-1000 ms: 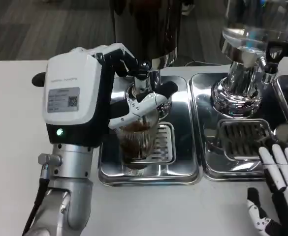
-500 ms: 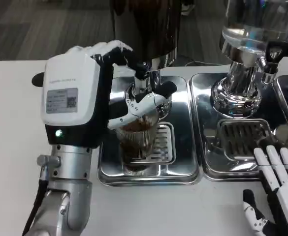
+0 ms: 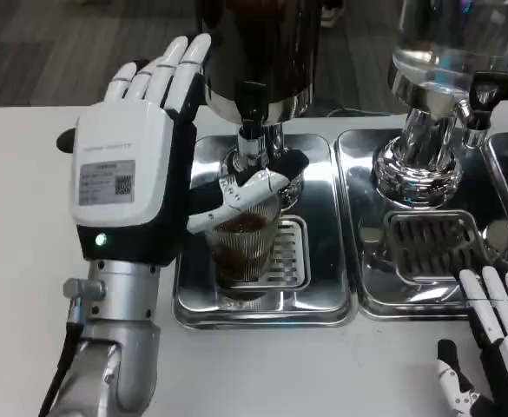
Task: Grasp the cup under the faucet to collect the drink, then remove the cup.
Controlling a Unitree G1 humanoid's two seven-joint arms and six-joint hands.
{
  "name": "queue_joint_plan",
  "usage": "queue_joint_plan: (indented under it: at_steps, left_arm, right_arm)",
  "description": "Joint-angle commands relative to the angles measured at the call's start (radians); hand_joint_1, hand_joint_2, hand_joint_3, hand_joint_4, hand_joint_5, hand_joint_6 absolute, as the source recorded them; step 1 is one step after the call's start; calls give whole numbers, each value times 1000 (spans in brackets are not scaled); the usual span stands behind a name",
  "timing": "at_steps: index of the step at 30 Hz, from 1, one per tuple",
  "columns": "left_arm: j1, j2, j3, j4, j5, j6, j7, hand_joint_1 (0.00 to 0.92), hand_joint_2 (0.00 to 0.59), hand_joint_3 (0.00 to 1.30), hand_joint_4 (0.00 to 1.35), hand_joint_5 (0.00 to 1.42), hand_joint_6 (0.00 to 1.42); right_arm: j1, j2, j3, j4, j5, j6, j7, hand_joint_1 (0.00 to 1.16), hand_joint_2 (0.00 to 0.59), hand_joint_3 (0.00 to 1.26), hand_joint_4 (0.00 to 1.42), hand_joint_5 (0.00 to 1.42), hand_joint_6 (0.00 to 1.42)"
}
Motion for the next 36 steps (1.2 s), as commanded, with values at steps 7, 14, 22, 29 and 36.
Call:
queue_joint_plan:
  at_steps: [7,14,22,29,36]
  left_arm:
    - [265,52,90,-156,-14,-61,58,0,42,175,0,214,186]
    - [454,97,157,-93,-44,-166,136,0,43,175,0,204,167]
    - [511,115,115,33,27,-202,210,0,43,175,0,196,161]
    - [519,123,47,161,83,-194,260,0,42,175,0,180,135]
    - [520,130,47,187,60,-186,268,0,42,180,0,178,131]
  right_arm:
    - [-3,-5,-26,-9,63,-41,7,285,457,54,0,0,17]
    - [-17,-12,-32,-29,97,-66,48,329,410,67,0,0,69]
    - [-11,-7,-49,-104,108,-68,102,343,355,73,0,0,78]
    - [-20,13,-76,-184,201,-65,227,482,257,33,0,14,82]
    - [-121,79,-83,-303,415,8,496,632,212,0,0,0,57]
